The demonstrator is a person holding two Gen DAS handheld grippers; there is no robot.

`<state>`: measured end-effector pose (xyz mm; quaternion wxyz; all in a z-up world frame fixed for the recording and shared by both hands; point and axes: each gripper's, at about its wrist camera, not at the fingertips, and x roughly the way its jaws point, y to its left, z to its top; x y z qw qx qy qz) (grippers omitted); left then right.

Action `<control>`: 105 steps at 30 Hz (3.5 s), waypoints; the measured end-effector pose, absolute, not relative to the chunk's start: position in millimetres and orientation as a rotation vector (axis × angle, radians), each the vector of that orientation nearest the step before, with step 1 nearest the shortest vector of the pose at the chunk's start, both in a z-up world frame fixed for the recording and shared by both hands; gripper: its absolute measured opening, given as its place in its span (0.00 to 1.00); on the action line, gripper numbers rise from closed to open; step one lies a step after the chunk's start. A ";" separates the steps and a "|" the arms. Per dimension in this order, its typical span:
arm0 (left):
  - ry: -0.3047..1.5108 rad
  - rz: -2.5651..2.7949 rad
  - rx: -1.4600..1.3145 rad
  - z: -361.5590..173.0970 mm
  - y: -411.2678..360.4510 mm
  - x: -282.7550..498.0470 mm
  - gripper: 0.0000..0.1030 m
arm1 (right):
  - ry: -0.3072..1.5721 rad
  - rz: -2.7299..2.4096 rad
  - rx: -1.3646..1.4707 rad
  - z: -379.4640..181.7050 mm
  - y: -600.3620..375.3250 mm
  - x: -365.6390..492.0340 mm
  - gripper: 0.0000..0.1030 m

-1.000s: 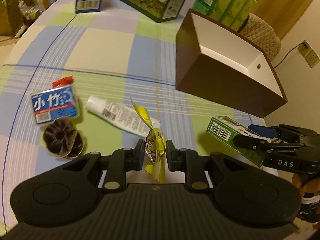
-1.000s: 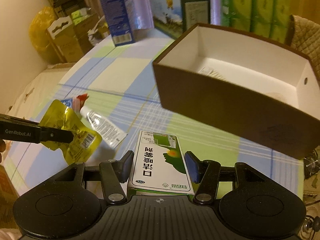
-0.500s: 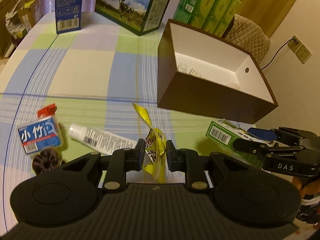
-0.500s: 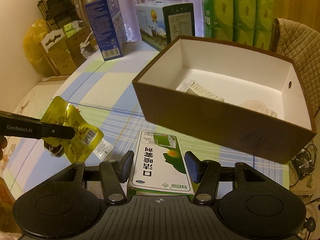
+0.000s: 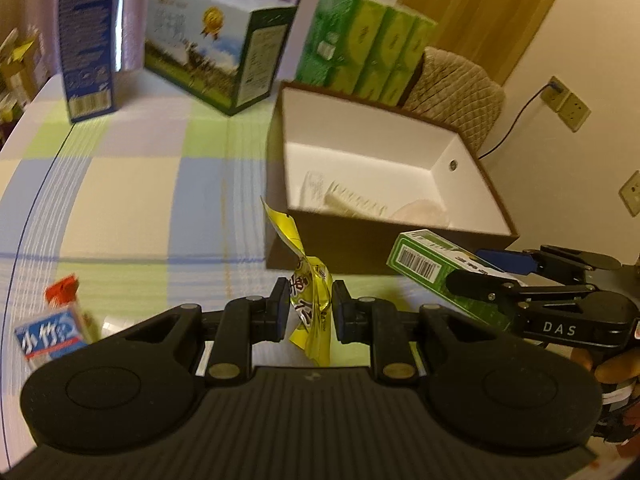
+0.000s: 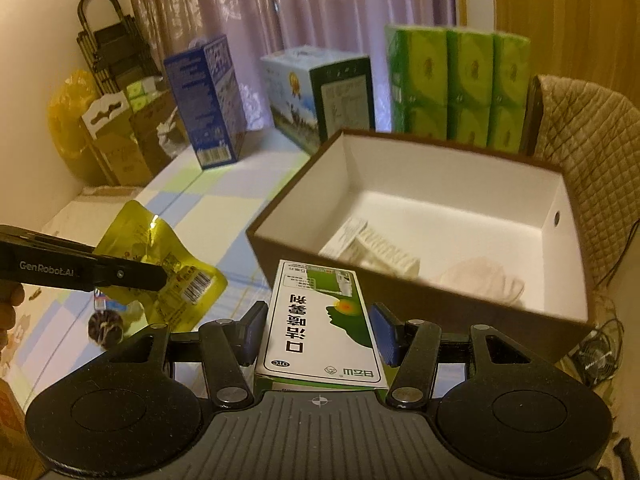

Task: Organize objects
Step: 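Carry the packet with the left tool while the right tool carries the green-white box to the brown box, then open the left tool to drop the packet while the right tool releases the green-white box into the box, then move both tools back from the box to the table items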

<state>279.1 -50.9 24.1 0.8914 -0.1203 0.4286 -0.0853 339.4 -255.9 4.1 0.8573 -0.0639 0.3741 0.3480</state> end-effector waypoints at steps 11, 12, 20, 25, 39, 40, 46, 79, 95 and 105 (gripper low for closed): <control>0.819 -0.259 -0.208 50.4 -86.8 331.6 0.17 | 0.731 0.661 -0.120 22.2 -282.2 383.1 0.51; 0.817 -0.264 -0.205 51.0 -90.4 337.7 0.17 | 0.729 0.650 -0.119 22.4 -285.8 389.6 0.51; 0.809 -0.306 -0.186 48.4 -125.9 396.1 0.17 | 0.725 0.549 -0.111 19.0 -313.4 445.8 0.51; 0.858 -0.307 -0.191 32.8 -142.9 436.6 0.17 | 0.745 0.504 -0.111 9.9 -324.0 479.1 0.51; 0.972 -0.293 -0.216 -12.3 -168.9 513.7 0.17 | 0.825 0.468 -0.118 -32.0 -324.5 544.5 0.51; 0.979 -0.294 -0.218 -15.6 -170.9 517.8 0.17 | 0.831 0.469 -0.120 -35.3 -323.1 548.0 0.51; 1.026 -0.285 -0.203 -38.5 -181.0 541.7 0.18 | 0.854 0.464 -0.122 -49.4 -317.5 562.4 0.51; 1.024 -0.240 -0.113 -18.9 -147.5 512.7 0.79 | 0.833 0.467 -0.050 -40.9 -311.5 551.8 0.68; 0.966 -0.228 -0.135 17.0 -140.1 441.7 0.80 | 0.825 0.468 -0.027 -11.3 -312.7 491.0 0.73; 0.926 -0.213 -0.177 32.0 -123.3 384.4 0.80 | 0.794 0.483 -0.008 5.1 -308.5 444.0 0.73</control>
